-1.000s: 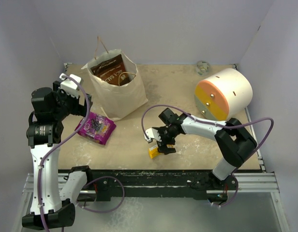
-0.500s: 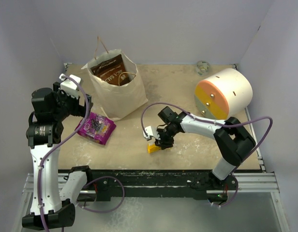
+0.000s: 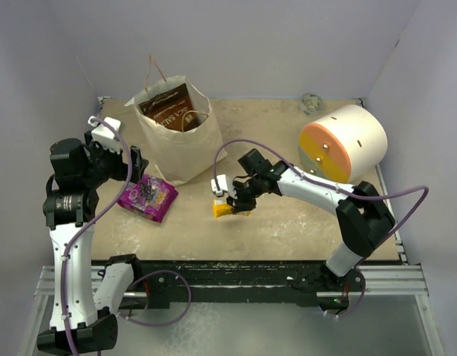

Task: Place the snacks into the paper bag
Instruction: Pick up the snack from the center of the board, then place the snack in the paper bag.

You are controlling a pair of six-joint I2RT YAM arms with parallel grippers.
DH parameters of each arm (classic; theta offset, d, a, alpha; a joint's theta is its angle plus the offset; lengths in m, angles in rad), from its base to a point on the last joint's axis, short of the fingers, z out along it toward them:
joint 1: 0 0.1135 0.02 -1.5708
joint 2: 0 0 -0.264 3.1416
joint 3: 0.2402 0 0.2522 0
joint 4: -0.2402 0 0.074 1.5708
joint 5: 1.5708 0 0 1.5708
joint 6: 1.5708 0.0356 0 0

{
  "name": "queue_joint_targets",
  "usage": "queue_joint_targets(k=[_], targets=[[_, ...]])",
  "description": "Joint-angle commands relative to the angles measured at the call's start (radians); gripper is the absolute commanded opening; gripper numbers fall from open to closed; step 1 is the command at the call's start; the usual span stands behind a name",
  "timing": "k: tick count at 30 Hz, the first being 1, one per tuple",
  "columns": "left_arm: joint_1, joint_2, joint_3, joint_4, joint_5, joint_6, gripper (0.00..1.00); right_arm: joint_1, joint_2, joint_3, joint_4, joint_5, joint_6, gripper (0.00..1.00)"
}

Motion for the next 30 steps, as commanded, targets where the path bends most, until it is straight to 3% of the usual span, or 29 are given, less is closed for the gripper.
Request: queue_joint_targets(k=[1,10,17,25,30], targets=[[0.013,-0.023,-0.03,0.065,0.084,-0.057,0.99,-0.001,-0.077,0.066,0.074,-0.052,0.068,0.2],[0.013,-0.019,-0.054,0.048,0.232,-0.146,0.99,0.001,-0.172,0.115,0.211,-0.034,0.161,0.2],[0.012,0.016,-0.092,0.064,0.447,-0.249,0.96,0.0,-0.231,0.146,0.327,0.027,0.23,0.19],[-0.01,0.026,-0.162,0.245,0.589,-0.429,0.89,0.01,-0.232,0.202,0.365,0.088,0.281,0.19],[-0.122,0.039,-0.181,0.37,0.545,-0.572,0.86,0.033,-0.225,0.226,0.376,0.11,0.313,0.19]])
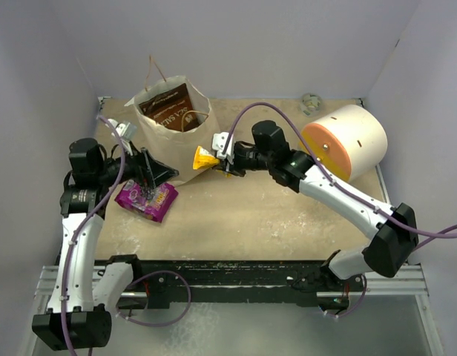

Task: Place the snacks into the paper bag
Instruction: Place the snack in the paper bag.

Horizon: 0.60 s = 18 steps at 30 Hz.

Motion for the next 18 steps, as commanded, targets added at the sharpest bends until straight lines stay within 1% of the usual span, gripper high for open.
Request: queue_joint_targets(k=[1,3,4,8,11,16,18], targets=[[-0.114,0.012,0.003,0.177,-0.004,-0.154,0.86,0.035,-0.008,0.071,0.059,0.037,0.051,0.19],[-0.186,0.03,0.013,0.193,-0.061,-0.174,0.85,0.054,0.003,0.081,0.058,0.047,0.059,0.19],[-0.197,0.04,0.015,0.21,-0.066,-0.197,0.84,0.064,0.009,0.088,0.058,0.054,0.063,0.19],[-0.2,0.099,0.031,0.229,-0.073,-0.239,0.79,0.086,0.036,0.113,0.053,0.061,0.083,0.18],[-0.205,0.127,0.028,0.262,-0.044,-0.283,0.74,0.1,0.05,0.124,0.047,0.062,0.086,0.18],[-0.211,0.131,0.008,0.288,-0.023,-0.296,0.58,0.11,0.053,0.119,0.052,0.075,0.087,0.17],[-0.212,0.126,-0.006,0.304,-0.011,-0.31,0.47,0.11,0.053,0.117,0.054,0.08,0.088,0.17]])
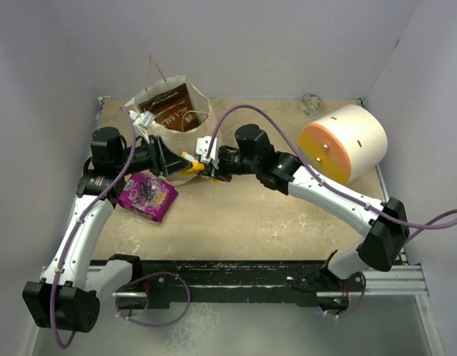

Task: Place the snacks into the paper bag
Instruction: Place the snack in the paper bag.

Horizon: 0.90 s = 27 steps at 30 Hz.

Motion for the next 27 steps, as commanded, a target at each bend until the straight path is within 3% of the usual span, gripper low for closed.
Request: queue_joint_targets(k=[1,9,12,20,23,27], targets=[[-0.01,-0.022,-0.008,0.094,0.043,-0.046,0.43,0.006,-0.011,0.039,0.049,0.022,0.019,0.17],[-0.011,-0.034,-0.021,0.108,0.07,-0.02,0.16,0.008,-0.006,0.045,0.046,0.022,0.02,0.2],[-0.012,-0.048,-0.022,0.108,0.074,0.005,0.01,0.008,-0.012,0.038,0.045,0.032,0.014,0.27],[-0.008,-0.115,0.05,-0.028,0.055,0.232,0.0,0.004,-0.066,-0.048,-0.004,0.038,-0.061,0.68],[-0.001,-0.157,0.101,-0.125,0.033,0.348,0.0,-0.008,-0.099,-0.097,-0.031,0.032,-0.119,0.76],[0.029,-0.204,0.165,-0.255,0.02,0.494,0.0,-0.055,-0.118,-0.123,-0.121,-0.025,-0.174,0.79]])
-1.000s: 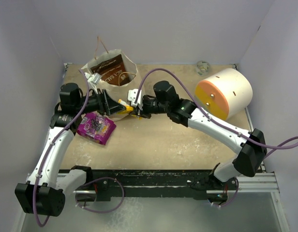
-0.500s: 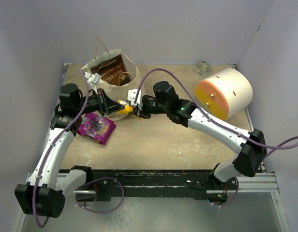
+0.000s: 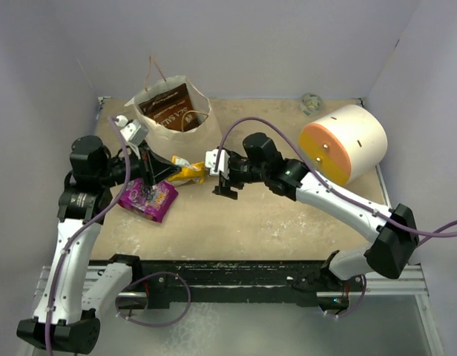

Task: Place the snacks into the paper bag
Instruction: Place the snack in the paper bag.

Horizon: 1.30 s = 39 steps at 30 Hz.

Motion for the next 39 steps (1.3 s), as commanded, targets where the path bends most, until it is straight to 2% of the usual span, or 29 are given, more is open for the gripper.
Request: queue_joint_targets(k=[1,5,8,14,17,28,39], targets=[[0.036,-0.067,0.119,-0.153,-0.007,0.247,0.0,-0.053,-0.051,-0.011,-0.106,-0.071,-0.096,0.79],[0.086,-0.094,0.209,-0.307,-0.006,0.379,0.0,-0.09,-0.073,-0.026,-0.198,-0.112,-0.122,0.8],[0.137,-0.095,0.282,-0.364,-0.04,0.417,0.0,-0.106,-0.098,-0.04,-0.247,-0.104,-0.125,0.8],[0.172,-0.041,0.441,-0.408,-0.23,0.44,0.0,-0.15,-0.16,-0.091,-0.289,-0.104,-0.117,0.8],[0.171,-0.003,0.502,-0.403,-0.273,0.466,0.0,-0.201,-0.188,-0.111,-0.285,-0.121,-0.112,0.81],[0.171,0.209,0.69,-0.306,-0.25,0.579,0.0,-0.292,-0.247,-0.142,-0.256,-0.139,-0.104,0.81],[0.171,0.421,0.822,-0.267,-0.146,0.69,0.0,-0.315,-0.259,-0.162,-0.22,-0.143,-0.108,0.82]])
